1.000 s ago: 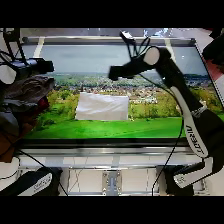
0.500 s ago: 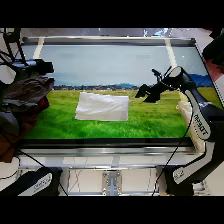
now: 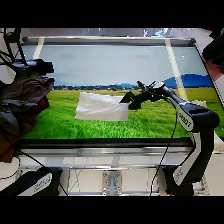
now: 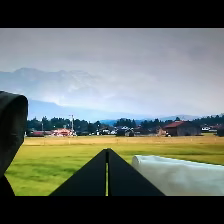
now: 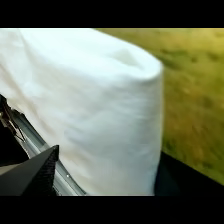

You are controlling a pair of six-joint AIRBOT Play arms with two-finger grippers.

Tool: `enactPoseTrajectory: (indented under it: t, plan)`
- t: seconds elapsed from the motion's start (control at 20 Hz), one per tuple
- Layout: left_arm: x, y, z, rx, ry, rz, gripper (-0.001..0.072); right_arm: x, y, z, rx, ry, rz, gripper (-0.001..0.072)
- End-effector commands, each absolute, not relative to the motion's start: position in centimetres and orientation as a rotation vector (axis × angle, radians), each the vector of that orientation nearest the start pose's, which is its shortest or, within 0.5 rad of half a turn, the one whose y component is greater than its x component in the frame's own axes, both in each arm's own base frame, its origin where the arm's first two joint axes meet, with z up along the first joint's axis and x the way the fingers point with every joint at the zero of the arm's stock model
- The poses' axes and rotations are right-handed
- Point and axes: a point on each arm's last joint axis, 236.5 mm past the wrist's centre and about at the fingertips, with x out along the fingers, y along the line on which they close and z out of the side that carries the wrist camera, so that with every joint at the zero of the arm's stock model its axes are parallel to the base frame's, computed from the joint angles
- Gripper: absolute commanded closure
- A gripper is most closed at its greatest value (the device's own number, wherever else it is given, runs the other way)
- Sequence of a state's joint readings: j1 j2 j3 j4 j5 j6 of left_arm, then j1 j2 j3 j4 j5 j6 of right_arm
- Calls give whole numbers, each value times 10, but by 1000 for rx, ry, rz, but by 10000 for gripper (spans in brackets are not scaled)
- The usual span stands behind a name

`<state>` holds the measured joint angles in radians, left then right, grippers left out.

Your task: Fold the shirts.

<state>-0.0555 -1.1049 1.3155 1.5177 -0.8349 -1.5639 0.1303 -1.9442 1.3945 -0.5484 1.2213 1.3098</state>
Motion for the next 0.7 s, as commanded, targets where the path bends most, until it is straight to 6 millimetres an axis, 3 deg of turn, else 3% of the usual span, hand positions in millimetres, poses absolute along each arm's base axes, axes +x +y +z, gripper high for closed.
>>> enactPoseTrajectory:
  t: [0.0, 0.1, 0.15, 0.25, 0.3, 0.4, 0.5, 0.65]
  plan:
    - [453, -34, 192, -23, 625, -82, 698, 406, 297, -83, 832, 1522, 795, 272]
    - [453, -34, 192, -23, 625, -82, 698, 410, 319, -62, 860, 1482, 852, 623]
    - [453, -34, 192, -23, 625, -82, 698, 415, 324, -49, 846, 1454, 890, 693]
    - [453, -34, 192, -23, 625, -82, 698, 429, 320, -18, 763, 1383, 970, 692]
    - [453, -34, 192, -23, 625, -82, 698, 436, 306, -5, 678, 1364, 987, 692]
    - [453, -34, 192, -22, 625, -82, 698, 446, 249, 6, 500, 1417, 877, 692]
    - [453, -34, 192, -23, 625, -82, 698, 453, 166, 16, 320, 1458, 677, 694]
    - [453, -34, 192, -23, 625, -82, 697, 452, 44, 59, 259, 1407, 404, 695]
